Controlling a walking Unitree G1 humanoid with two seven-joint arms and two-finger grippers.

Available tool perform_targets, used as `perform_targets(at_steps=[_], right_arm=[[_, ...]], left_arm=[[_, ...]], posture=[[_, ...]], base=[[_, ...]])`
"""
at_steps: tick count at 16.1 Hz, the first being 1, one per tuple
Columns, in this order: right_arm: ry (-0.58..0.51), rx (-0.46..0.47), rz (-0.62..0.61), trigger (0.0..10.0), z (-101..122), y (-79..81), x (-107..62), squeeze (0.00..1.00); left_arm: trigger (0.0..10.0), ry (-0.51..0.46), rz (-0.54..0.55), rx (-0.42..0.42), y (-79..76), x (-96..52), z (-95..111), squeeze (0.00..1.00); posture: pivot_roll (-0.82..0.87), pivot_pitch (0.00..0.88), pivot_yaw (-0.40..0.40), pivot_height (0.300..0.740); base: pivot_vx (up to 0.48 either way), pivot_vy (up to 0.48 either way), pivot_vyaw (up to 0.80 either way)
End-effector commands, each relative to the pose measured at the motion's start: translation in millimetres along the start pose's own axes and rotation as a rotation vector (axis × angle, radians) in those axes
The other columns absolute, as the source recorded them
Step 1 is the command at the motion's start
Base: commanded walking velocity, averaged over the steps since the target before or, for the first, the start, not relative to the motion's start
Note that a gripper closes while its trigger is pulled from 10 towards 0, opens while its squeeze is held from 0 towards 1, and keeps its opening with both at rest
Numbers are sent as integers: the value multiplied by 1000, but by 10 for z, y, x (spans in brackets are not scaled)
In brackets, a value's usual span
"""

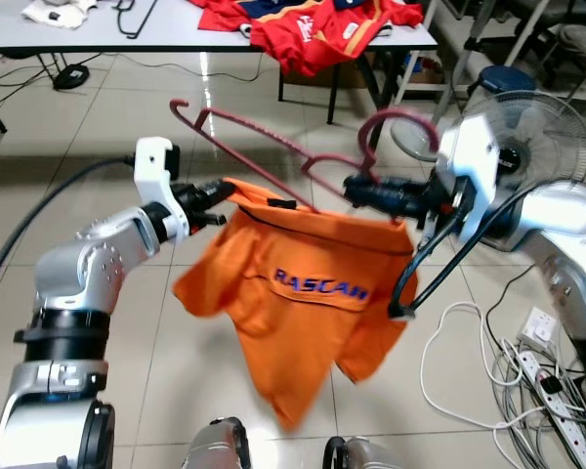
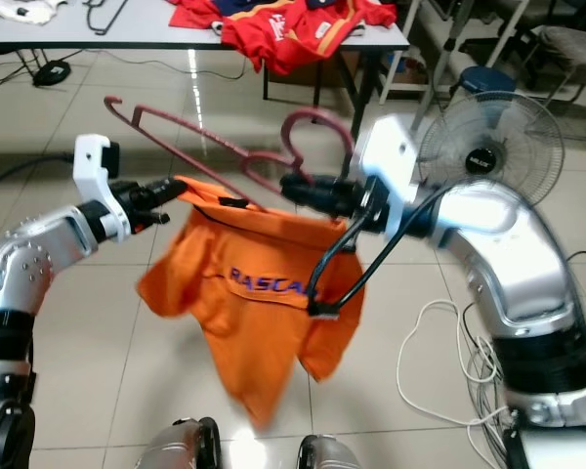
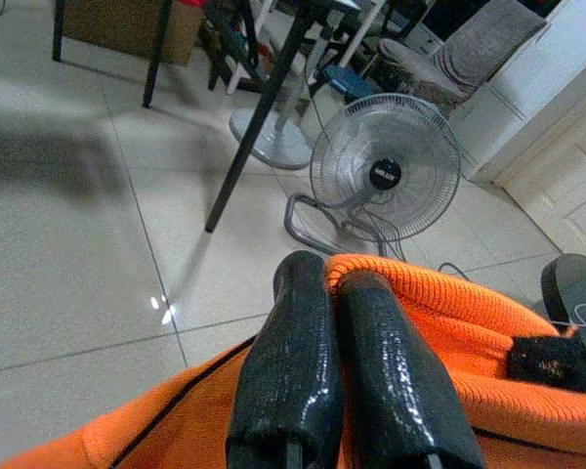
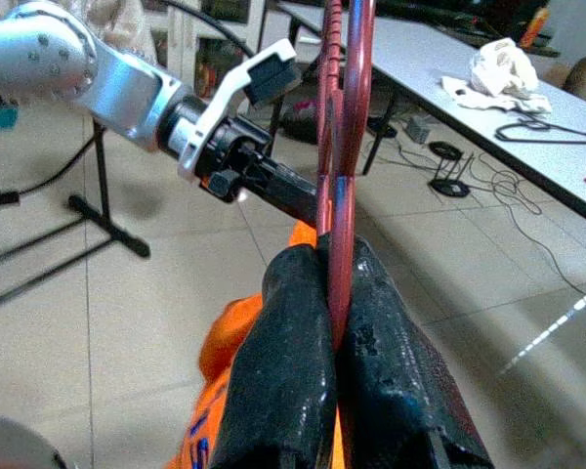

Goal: Hang hanger

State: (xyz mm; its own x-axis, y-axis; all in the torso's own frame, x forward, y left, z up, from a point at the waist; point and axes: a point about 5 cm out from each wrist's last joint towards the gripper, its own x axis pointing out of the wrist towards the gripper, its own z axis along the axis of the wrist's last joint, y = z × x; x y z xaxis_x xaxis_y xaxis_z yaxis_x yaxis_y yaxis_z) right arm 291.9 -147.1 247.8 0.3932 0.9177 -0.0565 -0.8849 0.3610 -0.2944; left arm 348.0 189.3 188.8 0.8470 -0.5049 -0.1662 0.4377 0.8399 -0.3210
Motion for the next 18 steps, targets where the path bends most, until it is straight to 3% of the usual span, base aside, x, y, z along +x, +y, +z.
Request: perform_targets(at_steps=[1,5,8,10,16,18], right_arm=[[-37,-13,-70,0,86,-45,-96,0],[-54,56,-163,0,-35,16,-133,0],[96,100,-130,0,-268,150,-167,0],[179,120,-118,0,-416,221,-189,0],[204,54,-358,0,-580,148,-146,0],[122,39,-464,0,-553,141,-120,0]], left_arm=[[0,-49,64,38,107,-62,172,0],[0,-120,96,74,174,-108,437,0],[0,-171,141,143,255,-180,713,0],[0,-211,142,170,227,-185,873,0],[0,-227,103,160,112,-127,887,0],[0,-232,134,190,156,-157,940,0]], posture=[[-80,105,-32,740],[-77,110,-31,740],[-74,117,-33,740],[-74,118,-29,740],[-73,122,-26,740],[-67,123,-24,740]], base=[[0,0,0],[0,0,0],[0,0,0],[0,0,0],[0,0,0],[0,0,0]])
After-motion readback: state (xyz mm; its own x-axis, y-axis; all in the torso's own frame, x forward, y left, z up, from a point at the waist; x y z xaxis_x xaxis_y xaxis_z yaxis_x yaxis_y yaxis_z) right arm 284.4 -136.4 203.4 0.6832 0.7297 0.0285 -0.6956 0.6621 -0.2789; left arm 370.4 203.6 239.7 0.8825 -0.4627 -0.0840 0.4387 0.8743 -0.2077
